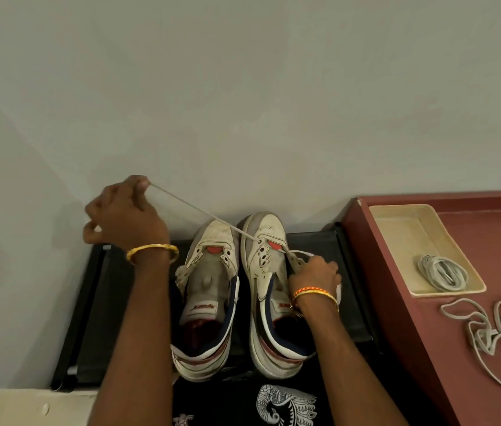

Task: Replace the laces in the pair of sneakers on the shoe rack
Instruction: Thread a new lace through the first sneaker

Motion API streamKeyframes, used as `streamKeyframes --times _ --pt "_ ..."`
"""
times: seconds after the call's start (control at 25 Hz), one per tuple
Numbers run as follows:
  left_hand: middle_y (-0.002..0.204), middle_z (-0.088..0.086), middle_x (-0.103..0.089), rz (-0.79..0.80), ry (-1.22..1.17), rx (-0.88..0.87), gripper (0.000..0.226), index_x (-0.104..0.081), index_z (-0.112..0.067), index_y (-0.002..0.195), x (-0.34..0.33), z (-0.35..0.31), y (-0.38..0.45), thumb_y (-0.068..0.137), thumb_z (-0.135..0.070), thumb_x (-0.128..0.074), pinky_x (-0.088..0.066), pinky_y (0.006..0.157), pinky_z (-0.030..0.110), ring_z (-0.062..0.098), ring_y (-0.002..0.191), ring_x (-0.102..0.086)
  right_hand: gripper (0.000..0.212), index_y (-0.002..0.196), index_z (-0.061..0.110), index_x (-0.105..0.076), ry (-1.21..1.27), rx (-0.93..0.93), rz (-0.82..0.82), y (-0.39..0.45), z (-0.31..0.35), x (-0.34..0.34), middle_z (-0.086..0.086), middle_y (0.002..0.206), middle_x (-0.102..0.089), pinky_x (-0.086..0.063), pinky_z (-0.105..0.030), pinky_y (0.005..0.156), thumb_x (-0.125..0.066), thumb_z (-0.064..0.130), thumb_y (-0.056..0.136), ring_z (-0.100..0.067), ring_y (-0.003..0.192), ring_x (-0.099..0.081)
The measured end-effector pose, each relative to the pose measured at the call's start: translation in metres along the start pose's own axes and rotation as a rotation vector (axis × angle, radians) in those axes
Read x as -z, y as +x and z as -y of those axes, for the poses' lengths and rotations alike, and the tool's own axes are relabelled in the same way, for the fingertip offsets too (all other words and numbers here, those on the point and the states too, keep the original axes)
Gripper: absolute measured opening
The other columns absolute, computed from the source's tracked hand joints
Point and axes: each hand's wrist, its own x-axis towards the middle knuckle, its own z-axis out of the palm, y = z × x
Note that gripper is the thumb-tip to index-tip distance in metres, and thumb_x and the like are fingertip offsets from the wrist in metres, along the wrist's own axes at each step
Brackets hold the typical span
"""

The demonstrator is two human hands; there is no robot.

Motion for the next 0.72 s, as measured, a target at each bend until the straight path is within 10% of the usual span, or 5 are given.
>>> streamKeyframes --times 0.16,0.48,0.72 --pt "0.119 0.004 -0.058 0.106 0.051 0.098 0.021 -0.062 -0.022 0.109 0.001 0.011 -0.002 0.09 -0.017 -0.054 -0.025 0.093 0.044 0.026 0.118 -0.043 0.04 0.124 0.001 -0.053 0.04 0.02 0.002 0.002 0.0 0.0 -0.021 0.135 -0.038 -0.043 -0.043 0.098 -0.064 0.011 0.086 -0.037 0.125 -0.039" --pt "0.116 -0.004 -0.063 1.039 0.344 -0.551 0.027 -0.063 -0.029 0.115 -0.046 -0.013 -0.081 0.091 -0.027 -0.051 -0.012 0.112 0.048 0.019 0.12 -0.049 0.031 0.108 0.004 -0.063 0.019 0.157 -0.036 0.0 0.001 0.001 -0.015 0.11 -0.061 -0.052 -0.035 0.079 -0.063 0.018 0.08 -0.031 0.097 -0.06" --pt "0.11 -0.001 -0.065 0.961 0.273 -0.439 0.019 -0.07 -0.029 0.103 -0.06 -0.012 -0.084 0.09 -0.034 -0.057 -0.025 0.099 0.042 0.022 0.114 -0.049 0.036 0.119 0.009 -0.056 -0.144 0.198 0.048 0.005 0.011 0.001 -0.013 0.116 -0.061 -0.051 -0.037 0.086 -0.06 0.024 0.087 -0.03 0.106 -0.059"
